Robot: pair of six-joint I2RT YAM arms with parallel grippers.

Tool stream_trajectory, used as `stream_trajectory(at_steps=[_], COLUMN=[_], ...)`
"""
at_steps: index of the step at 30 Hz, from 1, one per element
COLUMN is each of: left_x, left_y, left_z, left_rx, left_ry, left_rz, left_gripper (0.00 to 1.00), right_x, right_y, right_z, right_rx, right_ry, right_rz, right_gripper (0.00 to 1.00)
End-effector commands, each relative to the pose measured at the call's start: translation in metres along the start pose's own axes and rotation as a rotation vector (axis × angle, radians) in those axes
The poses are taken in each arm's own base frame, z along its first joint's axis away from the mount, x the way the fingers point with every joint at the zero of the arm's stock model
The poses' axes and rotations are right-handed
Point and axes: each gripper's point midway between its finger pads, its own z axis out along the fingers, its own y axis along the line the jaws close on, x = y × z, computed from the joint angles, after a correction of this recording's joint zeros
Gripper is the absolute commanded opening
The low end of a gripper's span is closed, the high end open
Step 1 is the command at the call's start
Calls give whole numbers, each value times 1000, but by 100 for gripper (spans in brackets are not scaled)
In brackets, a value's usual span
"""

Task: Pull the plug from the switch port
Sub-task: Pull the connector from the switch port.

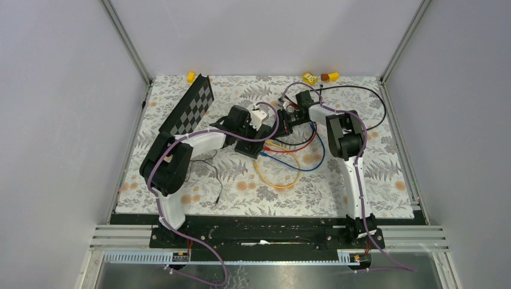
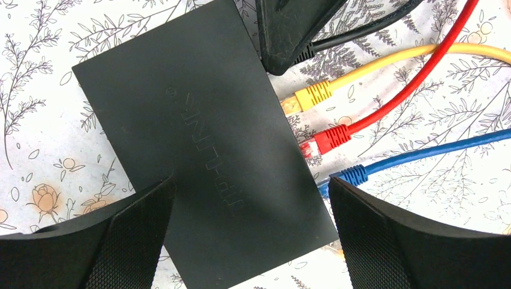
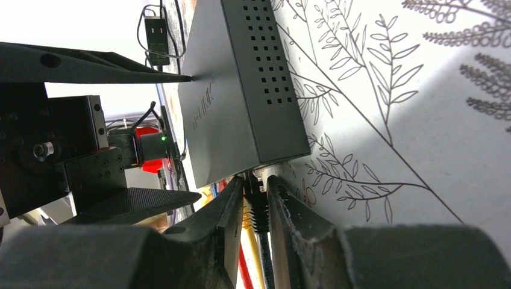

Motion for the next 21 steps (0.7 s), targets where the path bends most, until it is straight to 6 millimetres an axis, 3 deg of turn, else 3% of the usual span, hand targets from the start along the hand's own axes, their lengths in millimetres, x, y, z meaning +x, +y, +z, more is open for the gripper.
stream_trajectory(at_steps=[1,11,16,21], left_x=[35,35,22,12], left_y=[-16,-13,2,17], left_z=[2,1,-2,-2], left_rx=[58,41,-44,-143], left_ry=[122,118,87,69], left_rz=[-61,-48,-24,7], left_gripper=[98,99,99,99], right_x=[6,7,7,7], right_y=[-48,-47,-42,-35], right_z=[26,28,29,29], right_rx=[182,156,113,81], right_ry=[0,-6,-16,-19], right_rz=[-12,7,18,6], right_gripper=[27,12,0,0])
